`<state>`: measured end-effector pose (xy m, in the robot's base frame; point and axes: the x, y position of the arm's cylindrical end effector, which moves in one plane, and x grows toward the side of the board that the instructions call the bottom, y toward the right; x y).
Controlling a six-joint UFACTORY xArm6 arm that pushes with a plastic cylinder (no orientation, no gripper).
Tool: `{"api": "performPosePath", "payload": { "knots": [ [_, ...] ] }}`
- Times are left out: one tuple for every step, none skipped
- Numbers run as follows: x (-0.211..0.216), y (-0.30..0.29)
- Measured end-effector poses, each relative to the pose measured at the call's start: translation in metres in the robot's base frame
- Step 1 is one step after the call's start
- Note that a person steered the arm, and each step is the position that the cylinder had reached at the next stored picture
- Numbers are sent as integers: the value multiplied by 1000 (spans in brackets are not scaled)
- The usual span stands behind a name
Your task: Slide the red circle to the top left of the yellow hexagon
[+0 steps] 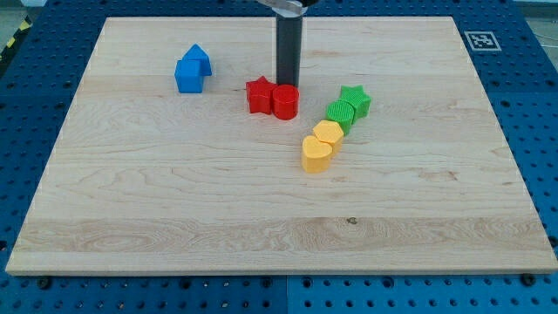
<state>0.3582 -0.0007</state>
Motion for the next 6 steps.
{"api": "performPosePath", "payload": {
  "knots": [
    [2,-10],
    [13,-11],
    [17,-11],
    [20,-1],
    [21,0],
    [27,0]
  ]
}}
